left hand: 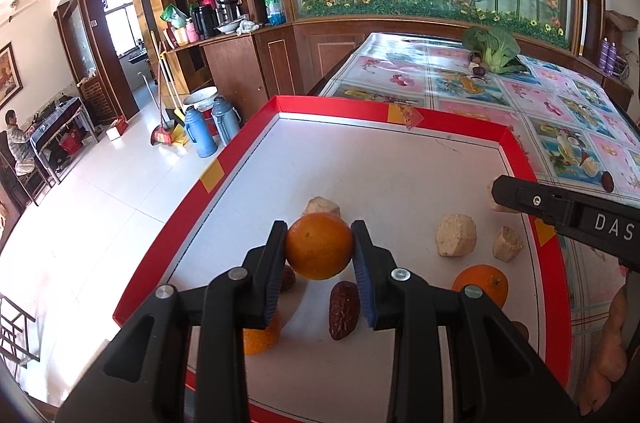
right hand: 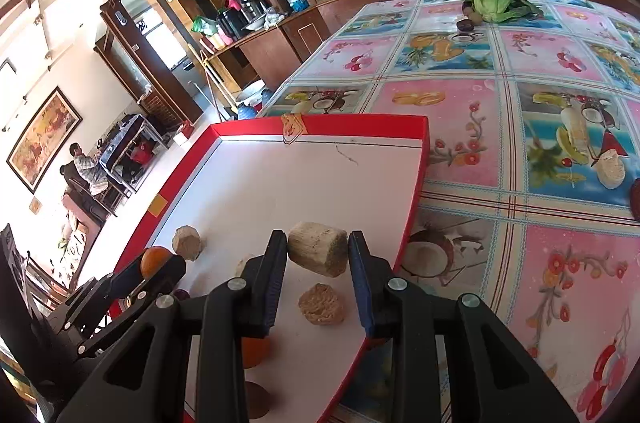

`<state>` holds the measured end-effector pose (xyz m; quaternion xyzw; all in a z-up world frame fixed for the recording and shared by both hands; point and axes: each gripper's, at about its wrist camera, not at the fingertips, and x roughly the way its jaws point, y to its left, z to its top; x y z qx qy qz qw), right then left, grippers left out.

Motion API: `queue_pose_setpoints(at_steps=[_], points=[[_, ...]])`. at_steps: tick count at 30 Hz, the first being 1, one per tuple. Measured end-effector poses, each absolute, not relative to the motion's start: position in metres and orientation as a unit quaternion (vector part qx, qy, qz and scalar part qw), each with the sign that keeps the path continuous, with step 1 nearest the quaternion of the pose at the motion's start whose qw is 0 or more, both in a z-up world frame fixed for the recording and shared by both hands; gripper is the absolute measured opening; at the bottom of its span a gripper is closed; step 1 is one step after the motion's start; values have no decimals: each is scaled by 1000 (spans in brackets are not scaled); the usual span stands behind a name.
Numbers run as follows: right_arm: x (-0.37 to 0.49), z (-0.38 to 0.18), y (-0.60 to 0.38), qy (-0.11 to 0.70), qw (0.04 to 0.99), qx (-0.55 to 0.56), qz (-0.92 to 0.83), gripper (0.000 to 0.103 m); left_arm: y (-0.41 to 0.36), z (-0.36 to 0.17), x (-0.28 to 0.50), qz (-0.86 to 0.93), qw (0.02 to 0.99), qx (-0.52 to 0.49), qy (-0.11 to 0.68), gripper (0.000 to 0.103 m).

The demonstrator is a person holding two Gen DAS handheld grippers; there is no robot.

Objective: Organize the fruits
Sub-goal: 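Carry the beige cube and orange into the tray and open both grippers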

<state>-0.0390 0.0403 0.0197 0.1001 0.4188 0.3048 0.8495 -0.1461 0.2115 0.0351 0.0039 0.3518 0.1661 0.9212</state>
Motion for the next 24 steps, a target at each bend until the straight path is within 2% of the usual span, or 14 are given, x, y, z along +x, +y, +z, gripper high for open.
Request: queue_pose_setpoints(at_steps=[12, 16, 21, 23, 24], points=[[-41, 18, 45, 423, 845, 94, 313, 34, 209, 25, -140, 169, 913, 7, 372, 35], [-44, 20, 49, 420, 845, 85, 319, 47, 207, 24, -140, 172, 912, 11, 374, 35], [-52, 28, 49, 389, 857, 79, 330, 47, 205, 24, -138, 172, 911, 11, 374, 37], [-56, 33, 46, 369, 865, 79, 331, 48, 204, 26, -140, 178, 912, 14, 368, 52], [-57, 35, 45, 360, 869, 79, 329, 50, 203, 29, -141, 181, 914, 14, 363, 65]])
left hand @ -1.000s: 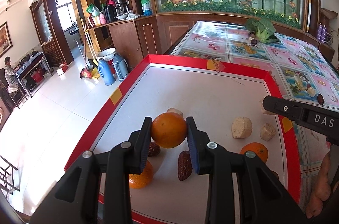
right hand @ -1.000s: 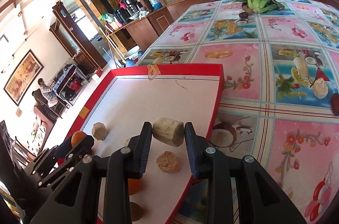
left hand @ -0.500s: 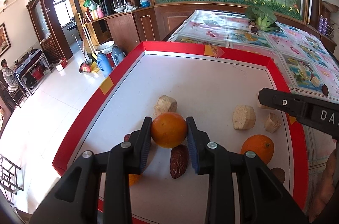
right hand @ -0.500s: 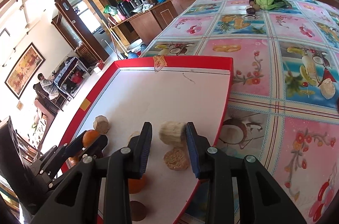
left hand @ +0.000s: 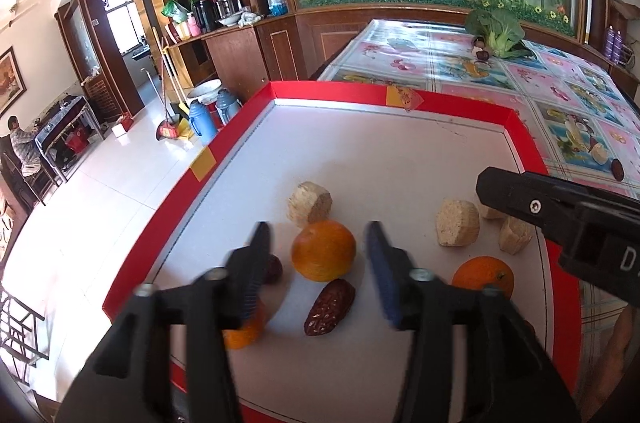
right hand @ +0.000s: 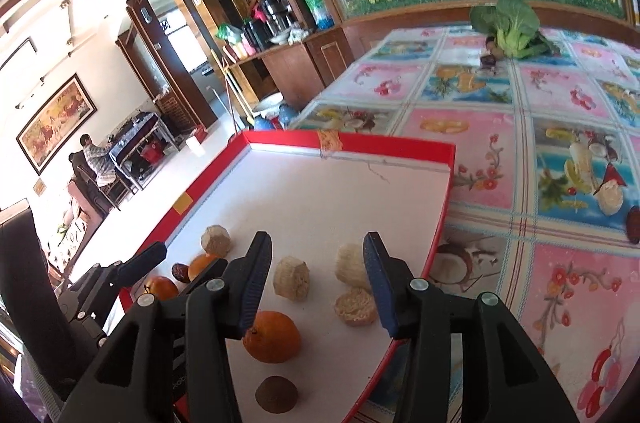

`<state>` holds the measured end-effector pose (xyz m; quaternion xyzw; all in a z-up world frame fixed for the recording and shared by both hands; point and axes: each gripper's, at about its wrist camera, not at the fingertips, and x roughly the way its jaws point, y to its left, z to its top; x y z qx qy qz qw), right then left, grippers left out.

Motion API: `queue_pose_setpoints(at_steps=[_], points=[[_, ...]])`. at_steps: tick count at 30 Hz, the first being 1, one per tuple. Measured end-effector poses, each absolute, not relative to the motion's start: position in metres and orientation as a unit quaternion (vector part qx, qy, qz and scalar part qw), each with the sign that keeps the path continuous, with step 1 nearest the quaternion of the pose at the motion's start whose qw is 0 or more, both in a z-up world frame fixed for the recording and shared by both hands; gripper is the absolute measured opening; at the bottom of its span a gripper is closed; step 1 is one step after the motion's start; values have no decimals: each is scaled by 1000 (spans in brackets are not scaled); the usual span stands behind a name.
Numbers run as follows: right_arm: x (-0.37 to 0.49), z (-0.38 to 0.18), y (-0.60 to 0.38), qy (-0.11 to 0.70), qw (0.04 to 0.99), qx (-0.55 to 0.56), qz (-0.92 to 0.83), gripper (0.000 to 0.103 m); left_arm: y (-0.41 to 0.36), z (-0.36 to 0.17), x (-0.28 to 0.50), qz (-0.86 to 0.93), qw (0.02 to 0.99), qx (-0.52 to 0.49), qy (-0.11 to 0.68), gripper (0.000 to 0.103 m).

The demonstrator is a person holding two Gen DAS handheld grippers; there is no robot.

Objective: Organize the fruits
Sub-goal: 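Carry the beige cube and orange into the tray and open both grippers, then grasp a dark red date with the right gripper while the left gripper grasps a beige cube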

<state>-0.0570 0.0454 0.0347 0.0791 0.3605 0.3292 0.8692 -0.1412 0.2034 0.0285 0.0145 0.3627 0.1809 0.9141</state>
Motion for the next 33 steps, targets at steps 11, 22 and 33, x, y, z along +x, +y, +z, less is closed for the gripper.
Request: queue_pose_setpoints(at_steps=[11, 22, 33], points=[[-58, 39, 40, 342, 882, 83, 314, 53, 197, 43, -146, 190, 921, 24, 339, 80], [-57, 50, -6, 317, 889, 144, 299, 53, 176, 50, -147, 189, 920, 44, 340, 81], [-16, 44, -130, 343, 921, 77, 167, 53, 135, 61, -132, 151, 927, 61, 338, 81]])
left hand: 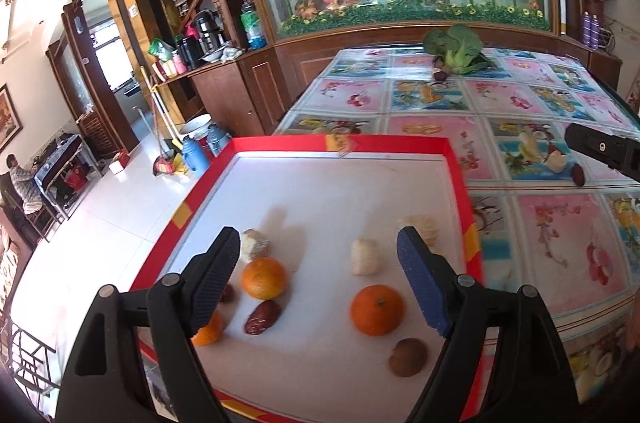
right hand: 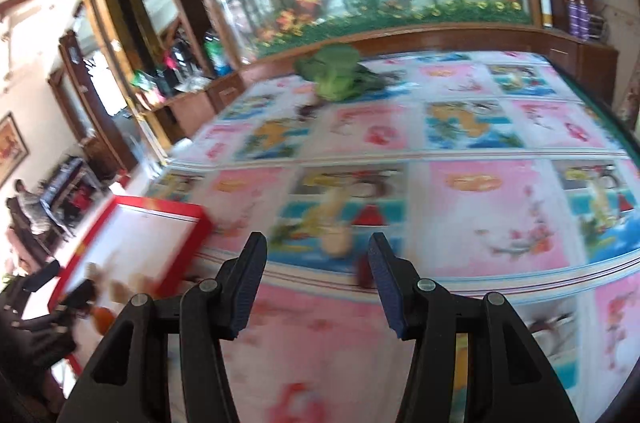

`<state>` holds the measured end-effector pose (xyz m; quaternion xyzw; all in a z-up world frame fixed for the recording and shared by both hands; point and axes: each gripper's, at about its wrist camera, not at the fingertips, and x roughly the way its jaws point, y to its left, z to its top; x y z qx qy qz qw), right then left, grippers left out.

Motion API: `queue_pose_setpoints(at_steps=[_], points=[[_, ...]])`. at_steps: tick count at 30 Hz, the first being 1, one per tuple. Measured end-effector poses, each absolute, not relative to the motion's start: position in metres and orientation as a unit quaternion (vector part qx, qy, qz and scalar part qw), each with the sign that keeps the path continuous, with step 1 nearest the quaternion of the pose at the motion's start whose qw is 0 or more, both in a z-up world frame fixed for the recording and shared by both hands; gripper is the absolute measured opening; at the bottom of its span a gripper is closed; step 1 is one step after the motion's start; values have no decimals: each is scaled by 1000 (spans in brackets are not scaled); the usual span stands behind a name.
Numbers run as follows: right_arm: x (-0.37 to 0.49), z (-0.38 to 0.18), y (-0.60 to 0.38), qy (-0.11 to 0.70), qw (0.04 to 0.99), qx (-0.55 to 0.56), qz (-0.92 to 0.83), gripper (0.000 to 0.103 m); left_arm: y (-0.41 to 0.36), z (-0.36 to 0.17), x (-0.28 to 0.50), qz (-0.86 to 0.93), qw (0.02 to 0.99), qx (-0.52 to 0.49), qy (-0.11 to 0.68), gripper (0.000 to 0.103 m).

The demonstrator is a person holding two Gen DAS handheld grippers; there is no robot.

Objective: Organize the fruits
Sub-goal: 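Grasp a dark red date with the right gripper while the left gripper grasps a beige cube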

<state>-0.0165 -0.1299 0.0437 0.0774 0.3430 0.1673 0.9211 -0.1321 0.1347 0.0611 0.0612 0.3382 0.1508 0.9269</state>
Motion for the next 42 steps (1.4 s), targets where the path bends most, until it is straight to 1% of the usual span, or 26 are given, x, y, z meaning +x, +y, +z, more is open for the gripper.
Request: queue_pose_setpoints(at_steps=[2, 6, 8, 9, 10, 12, 17, 23, 26, 29, 31, 35, 36, 37, 38, 39, 40, 42], points=[[-6, 36, -137, 365, 916, 67, 154, 53, 125, 62, -127, 136, 928, 59, 341, 81], [8, 23, -126, 401, 903, 31, 148, 48, 100, 65, -115, 98, 930, 62, 350, 81], [10, 18, -119, 411, 899, 14, 148, 37, 87, 68, -111, 82, 930, 67, 351, 81], [11, 15, -117, 415, 898, 6, 143, 34, 82, 70, -109, 77, 930, 70, 352, 81], [12, 13, -115, 421, 896, 0, 141, 27, 78, 71, -108, 72, 930, 72, 352, 81], [12, 11, -114, 422, 897, -11, 132, 19, 68, 72, -105, 65, 930, 77, 353, 81], [12, 16, -130, 418, 900, 17, 122, 19, 51, 71, -92, 51, 927, 80, 363, 81], [10, 36, -186, 373, 913, 146, 79, 19, 16, 67, -59, 19, 922, 90, 376, 82], [5, 40, -200, 353, 920, 166, 46, 19, -4, 56, -35, -3, 915, 96, 392, 81], [6, 40, -203, 355, 917, 180, 43, 19, -25, 42, -13, -19, 910, 106, 401, 80], [8, 40, -204, 358, 914, 188, 47, 19, -39, 35, -2, -36, 909, 107, 402, 69], [8, 42, -202, 355, 914, 188, 50, 19, -51, 22, 14, -49, 900, 94, 423, 69], [8, 41, -201, 356, 914, 188, 52, 19, -52, 20, 17, -50, 899, 90, 426, 66], [9, 40, -200, 358, 914, 186, 52, 19, -51, 17, 19, -49, 898, 88, 429, 60], [9, 40, -199, 358, 914, 184, 51, 19, -50, 15, 22, -46, 896, 85, 434, 55], [9, 40, -198, 359, 914, 182, 51, 19, -50, 13, 25, -47, 894, 79, 439, 48], [9, 40, -198, 359, 914, 182, 51, 19, -48, 11, 27, -49, 892, 73, 443, 45], [10, 40, -197, 357, 916, 177, 50, 19, -47, 10, 29, -51, 894, 66, 440, 42]])
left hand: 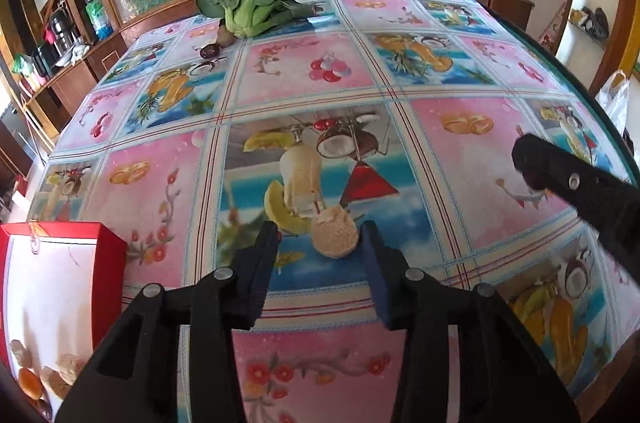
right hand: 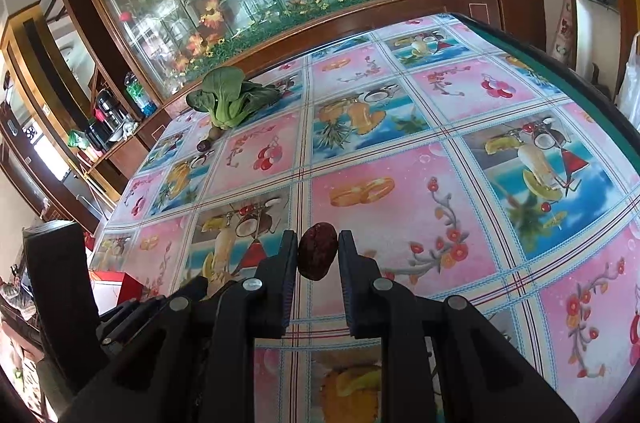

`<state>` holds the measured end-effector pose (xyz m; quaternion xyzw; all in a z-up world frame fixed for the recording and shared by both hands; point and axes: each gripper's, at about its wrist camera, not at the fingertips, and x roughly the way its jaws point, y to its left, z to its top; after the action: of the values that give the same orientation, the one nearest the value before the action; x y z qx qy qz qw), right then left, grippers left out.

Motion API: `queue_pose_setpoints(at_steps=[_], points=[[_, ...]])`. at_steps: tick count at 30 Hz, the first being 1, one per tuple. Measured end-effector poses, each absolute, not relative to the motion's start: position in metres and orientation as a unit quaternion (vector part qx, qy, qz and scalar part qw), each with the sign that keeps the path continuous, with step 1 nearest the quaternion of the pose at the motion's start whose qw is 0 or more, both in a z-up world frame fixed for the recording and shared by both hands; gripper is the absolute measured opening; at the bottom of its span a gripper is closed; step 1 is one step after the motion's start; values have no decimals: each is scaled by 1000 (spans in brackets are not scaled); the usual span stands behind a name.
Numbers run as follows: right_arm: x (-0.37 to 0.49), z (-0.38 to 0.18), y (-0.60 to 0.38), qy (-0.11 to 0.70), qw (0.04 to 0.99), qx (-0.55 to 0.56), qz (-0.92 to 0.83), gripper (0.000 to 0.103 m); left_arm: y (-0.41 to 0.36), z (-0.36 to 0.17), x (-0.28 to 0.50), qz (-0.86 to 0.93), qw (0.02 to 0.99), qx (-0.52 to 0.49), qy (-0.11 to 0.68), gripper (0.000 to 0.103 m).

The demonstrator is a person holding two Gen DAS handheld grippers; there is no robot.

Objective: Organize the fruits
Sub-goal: 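Grasp a dark red date with the right gripper while the left gripper grasps a beige cube, then carry the date and beige cube into the tray and open both grippers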

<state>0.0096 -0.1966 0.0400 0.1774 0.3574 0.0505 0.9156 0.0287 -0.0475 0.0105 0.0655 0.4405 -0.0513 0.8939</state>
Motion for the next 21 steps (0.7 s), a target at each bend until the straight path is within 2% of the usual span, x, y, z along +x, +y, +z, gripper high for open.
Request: queue_pose_setpoints(at_steps=[3, 9, 21], points=[[10, 40, -194, 354, 918, 173, 54, 19, -48, 11, 28, -68, 894, 65, 438, 27], [6, 44, -185, 333, 929, 149, 61, 19, -42, 13, 19, -76, 895, 41, 437, 26], [-4, 50, -174, 289, 952, 95, 40, 19, 6, 78, -83, 1, 948, 45, 315, 26]])
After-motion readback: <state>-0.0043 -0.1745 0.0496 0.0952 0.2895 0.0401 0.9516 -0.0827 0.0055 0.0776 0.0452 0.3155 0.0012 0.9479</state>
